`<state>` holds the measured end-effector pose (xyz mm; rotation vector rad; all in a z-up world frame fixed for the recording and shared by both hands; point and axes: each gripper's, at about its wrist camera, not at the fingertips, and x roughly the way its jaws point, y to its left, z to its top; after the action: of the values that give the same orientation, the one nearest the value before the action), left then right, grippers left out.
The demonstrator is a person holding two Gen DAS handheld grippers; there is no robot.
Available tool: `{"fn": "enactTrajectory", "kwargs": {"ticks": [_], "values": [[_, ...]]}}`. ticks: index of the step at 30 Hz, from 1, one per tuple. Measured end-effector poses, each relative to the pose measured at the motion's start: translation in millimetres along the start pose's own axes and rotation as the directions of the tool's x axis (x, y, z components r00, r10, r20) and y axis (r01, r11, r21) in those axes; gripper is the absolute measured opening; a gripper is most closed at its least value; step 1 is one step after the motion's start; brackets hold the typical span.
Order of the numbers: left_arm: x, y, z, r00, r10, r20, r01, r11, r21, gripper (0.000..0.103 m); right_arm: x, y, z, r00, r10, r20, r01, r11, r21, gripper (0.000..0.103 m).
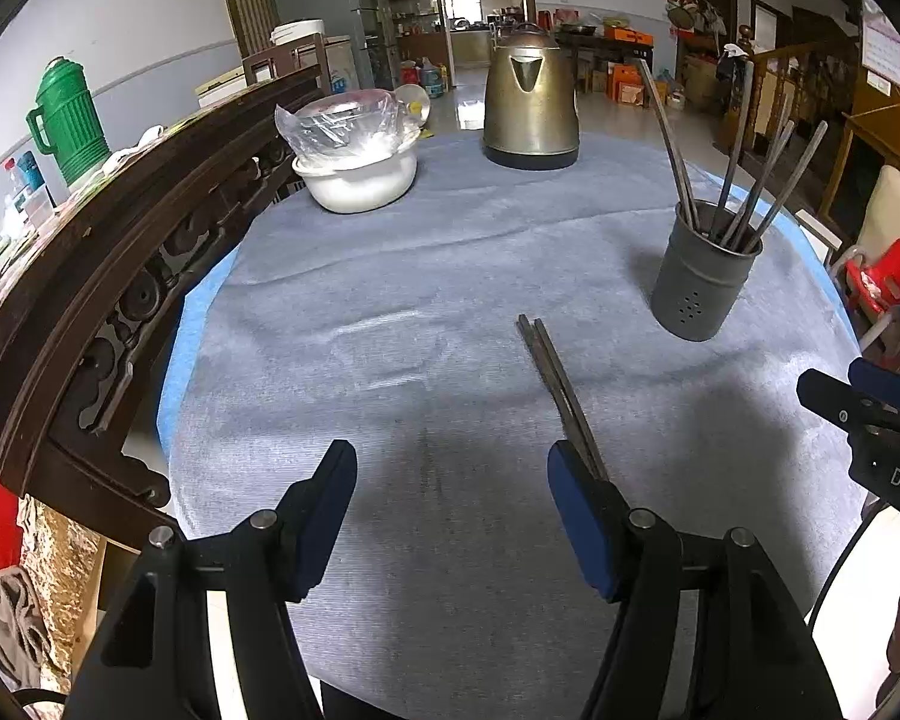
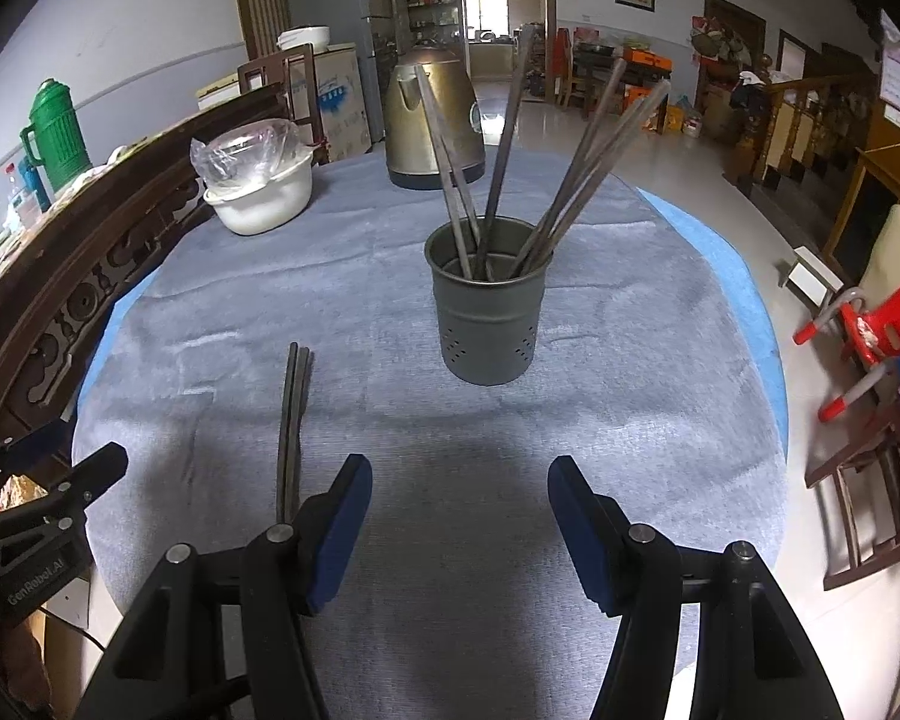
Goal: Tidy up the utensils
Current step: 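Lower the right gripper and close it on the last chopsticks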
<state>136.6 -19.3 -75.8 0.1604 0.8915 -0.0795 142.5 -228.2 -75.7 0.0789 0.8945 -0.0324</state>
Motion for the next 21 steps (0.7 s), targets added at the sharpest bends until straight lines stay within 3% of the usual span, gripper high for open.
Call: {"fn": "enactTrajectory", "kwargs": {"ticks": [13,17,21], "values": [[4.5,2.6,-2.4,1.0,-0.009,-0.014,0.009,1.0,-0.014,0.067,-0.7,-0.4,-2.1,1.0,0.012,-0.004,-0.012,1.0,0.002,0.065],[12.5,13.8,-6.1,0.999,-0.01,-0.033,0.009,0.999,-0.042,0.067,2.6,3.4,-1.9,0.997,0.076,-0.008,-0.076,0.997,0.012,0.065],[22.0,30.8,-11.8,0.998,-0.011,-0.056,0.006,0.996,-0.091,0.067,18.0,11.2,0.9,0.981,0.191,-0.02,-0.191,0.981,0.032,0.061]]}}
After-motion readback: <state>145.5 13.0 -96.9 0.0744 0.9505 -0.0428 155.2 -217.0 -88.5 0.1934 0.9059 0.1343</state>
